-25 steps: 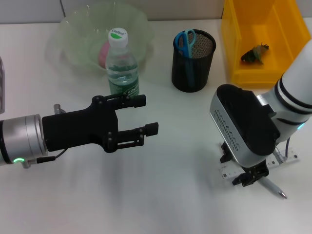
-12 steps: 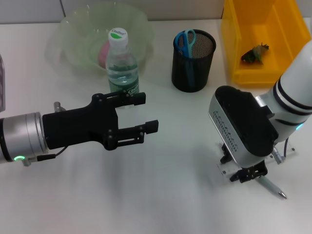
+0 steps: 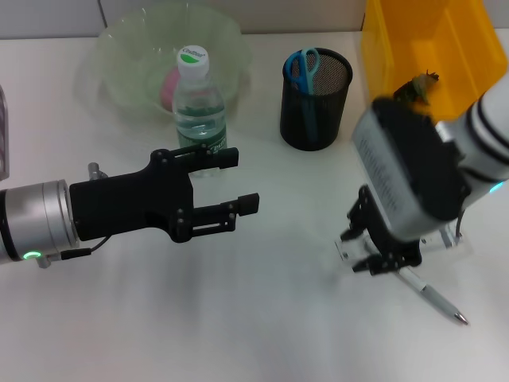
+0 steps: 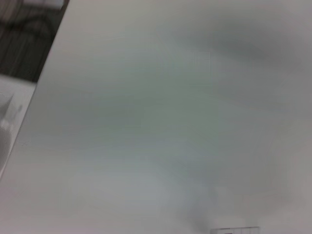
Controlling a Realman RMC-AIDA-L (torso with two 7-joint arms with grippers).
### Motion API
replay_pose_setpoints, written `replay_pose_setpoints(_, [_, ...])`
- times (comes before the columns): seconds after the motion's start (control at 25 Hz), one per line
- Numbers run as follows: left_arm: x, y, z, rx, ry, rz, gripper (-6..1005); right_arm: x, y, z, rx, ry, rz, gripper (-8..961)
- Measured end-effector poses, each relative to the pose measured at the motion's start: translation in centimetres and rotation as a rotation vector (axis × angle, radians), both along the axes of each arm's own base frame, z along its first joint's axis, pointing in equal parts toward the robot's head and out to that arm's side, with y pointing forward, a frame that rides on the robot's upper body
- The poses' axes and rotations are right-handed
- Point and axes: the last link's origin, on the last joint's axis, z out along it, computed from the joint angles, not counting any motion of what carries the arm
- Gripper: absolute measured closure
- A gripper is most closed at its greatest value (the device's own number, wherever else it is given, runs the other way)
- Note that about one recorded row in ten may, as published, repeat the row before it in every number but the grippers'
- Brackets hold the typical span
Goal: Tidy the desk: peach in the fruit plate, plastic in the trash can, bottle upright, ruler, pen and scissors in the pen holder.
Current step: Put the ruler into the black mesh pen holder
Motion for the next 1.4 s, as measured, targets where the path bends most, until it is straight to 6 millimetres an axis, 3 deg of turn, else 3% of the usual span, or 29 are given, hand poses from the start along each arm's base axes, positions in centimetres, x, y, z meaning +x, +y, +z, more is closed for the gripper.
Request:
replay_pose_setpoints(0.44, [-0.1, 0.0, 0.0, 0.008, -0.001, 0.003, 275, -2.3, 1.6, 5.0, 0.186, 0.368, -0.065, 570])
replay_pose_setpoints(0.64, [0.0, 0.1, 0.6, 0.036, -0.024, 0.000, 275, -2.1, 2.4, 6.5, 0.301, 0.557, -0.081, 570])
replay_pose_setpoints(1.12, [0.1, 0.0, 0.5, 0.033, -0.036, 0.001, 275, 1.6, 1.6, 7.8, 0.413, 1.205, -0.255, 571])
replay_pose_setpoints(1.4, [0.1, 0.0, 0.4, 0.032, -0.035, -0.001, 275, 4.3, 2.0, 8.6, 0.525, 1.367, -0.328, 571])
